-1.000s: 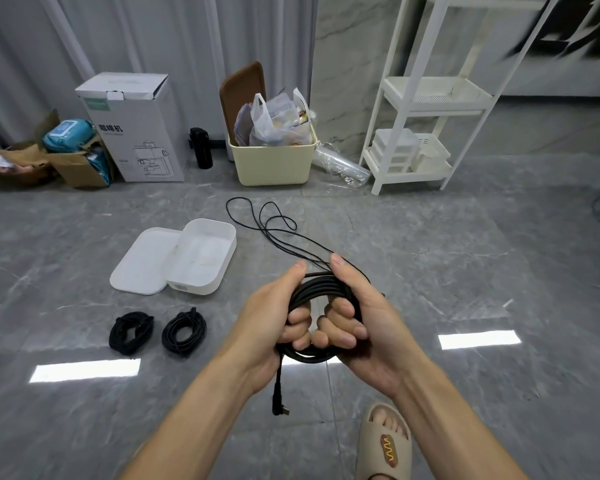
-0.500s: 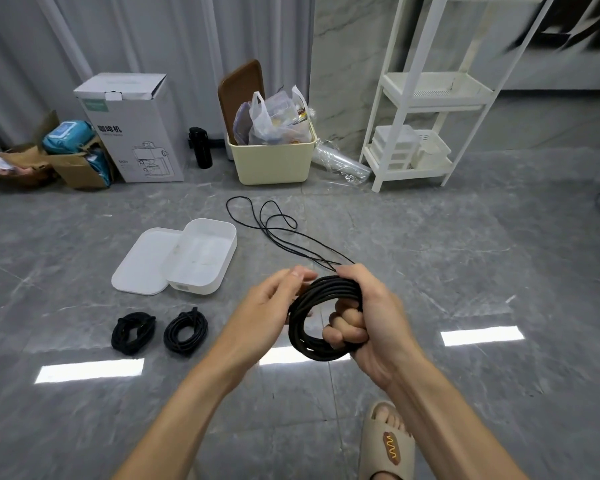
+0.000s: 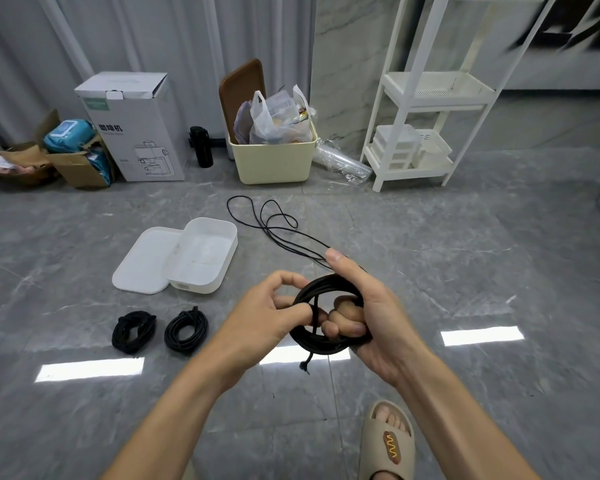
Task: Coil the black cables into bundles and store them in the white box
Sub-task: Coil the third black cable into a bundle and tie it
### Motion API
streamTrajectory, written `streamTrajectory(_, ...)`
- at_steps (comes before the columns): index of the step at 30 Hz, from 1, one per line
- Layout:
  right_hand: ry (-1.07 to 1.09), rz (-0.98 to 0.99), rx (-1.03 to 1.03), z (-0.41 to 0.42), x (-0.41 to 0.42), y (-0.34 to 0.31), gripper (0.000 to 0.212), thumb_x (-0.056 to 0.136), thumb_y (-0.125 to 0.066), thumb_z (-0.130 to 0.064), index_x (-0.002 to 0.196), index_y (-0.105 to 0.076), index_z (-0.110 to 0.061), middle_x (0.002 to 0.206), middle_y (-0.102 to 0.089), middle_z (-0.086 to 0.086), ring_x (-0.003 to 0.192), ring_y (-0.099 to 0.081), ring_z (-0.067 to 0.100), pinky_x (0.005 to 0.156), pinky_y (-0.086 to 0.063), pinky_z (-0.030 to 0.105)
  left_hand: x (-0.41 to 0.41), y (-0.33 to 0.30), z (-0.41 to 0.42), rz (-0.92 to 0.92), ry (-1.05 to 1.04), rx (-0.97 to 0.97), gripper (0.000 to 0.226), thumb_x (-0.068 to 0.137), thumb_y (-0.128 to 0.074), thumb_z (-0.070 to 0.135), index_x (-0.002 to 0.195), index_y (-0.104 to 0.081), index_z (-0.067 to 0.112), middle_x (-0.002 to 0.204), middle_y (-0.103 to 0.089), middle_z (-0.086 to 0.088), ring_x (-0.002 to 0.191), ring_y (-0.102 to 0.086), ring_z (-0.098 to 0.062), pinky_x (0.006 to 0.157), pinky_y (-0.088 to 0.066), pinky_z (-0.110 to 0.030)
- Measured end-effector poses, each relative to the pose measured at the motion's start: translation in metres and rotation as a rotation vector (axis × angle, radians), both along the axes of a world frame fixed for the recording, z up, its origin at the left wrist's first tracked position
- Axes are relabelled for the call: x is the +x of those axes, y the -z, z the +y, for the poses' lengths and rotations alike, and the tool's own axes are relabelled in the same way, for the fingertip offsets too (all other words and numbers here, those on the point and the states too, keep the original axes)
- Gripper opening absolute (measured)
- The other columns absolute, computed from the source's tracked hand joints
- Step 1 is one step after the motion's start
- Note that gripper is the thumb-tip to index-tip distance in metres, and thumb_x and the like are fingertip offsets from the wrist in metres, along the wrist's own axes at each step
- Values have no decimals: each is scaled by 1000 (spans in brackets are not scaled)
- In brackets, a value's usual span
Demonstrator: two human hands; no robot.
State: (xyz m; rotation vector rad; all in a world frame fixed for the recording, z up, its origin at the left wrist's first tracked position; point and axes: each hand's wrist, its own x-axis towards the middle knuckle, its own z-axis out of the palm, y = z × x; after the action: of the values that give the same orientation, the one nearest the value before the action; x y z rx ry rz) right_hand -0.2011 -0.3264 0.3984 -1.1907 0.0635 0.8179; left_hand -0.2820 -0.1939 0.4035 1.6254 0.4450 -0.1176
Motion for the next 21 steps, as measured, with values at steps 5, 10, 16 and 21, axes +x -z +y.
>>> streamTrajectory(5,6,-30,-18,0,1,-1,41,81,-78,-27,45,-58,-22,43,-15,-4,36,-18,13,44,-39,26,2,0,-1,50,-26,-44,35,90,-62,9,116,-43,25,91,-78,3,78,-67,1,78,-39,-22)
streamTrajectory(10,89,-38,-50,0,3,1,51,84,-74,-24,38,-54,-20,41,-16,-4,35,-18,12,42,-37,26,2,4,-9,4,-54,-44,30,93,-62,16,116,-51,29,92,-78,7,81,-68,1,65,-44,-5)
streamTrajectory(16,197,-56,-71,0,4,3,29,84,-75,-22,64,-55,-14,44,-16,-4,38,-17,13,43,-37,25,-1,15,-23,-398,-324,462,13,78,-65,33,90,-61,36,99,-59,19,104,-57,-4,84,-41,-16)
streamTrajectory(21,245,-102,-95,-1,6,4,32,83,-76,-22,60,-56,-11,43,-17,-3,38,-20,14,44,-36,27,-2,28,-32,-437,-286,852,22,83,-61,45,88,-79,32,106,-52,13,105,-44,-9,86,-37,-29)
